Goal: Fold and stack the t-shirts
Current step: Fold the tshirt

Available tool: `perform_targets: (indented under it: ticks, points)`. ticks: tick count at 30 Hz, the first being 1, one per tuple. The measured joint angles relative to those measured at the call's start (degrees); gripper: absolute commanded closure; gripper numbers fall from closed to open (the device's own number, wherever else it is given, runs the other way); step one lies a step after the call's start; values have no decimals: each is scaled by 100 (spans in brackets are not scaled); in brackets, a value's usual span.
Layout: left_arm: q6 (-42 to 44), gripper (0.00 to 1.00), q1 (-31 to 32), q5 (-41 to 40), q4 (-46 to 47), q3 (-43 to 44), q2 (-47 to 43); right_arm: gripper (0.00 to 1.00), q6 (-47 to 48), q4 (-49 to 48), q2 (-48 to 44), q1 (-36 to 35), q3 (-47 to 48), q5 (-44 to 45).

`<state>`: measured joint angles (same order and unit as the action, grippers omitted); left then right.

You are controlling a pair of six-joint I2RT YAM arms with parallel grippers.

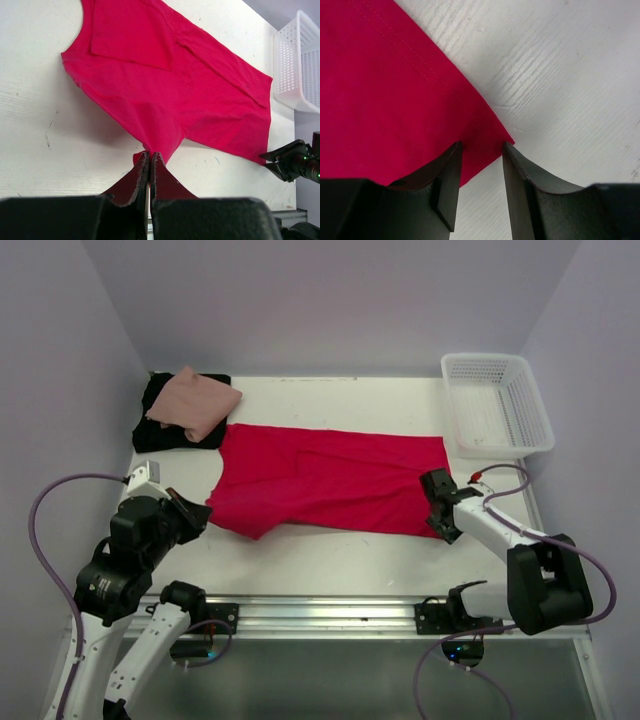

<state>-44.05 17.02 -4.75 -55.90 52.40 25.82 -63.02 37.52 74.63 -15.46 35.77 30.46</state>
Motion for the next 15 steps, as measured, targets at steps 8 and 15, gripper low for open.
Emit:
perform_targets:
  ticks: [8, 15]
  points:
    - [-37, 100, 0, 2, -2, 0, -9, 59, -133, 212, -20, 52, -7, -11]
    - [-42, 100, 0, 4, 2, -24, -7, 57, -216, 487, -256, 52, -87, 0]
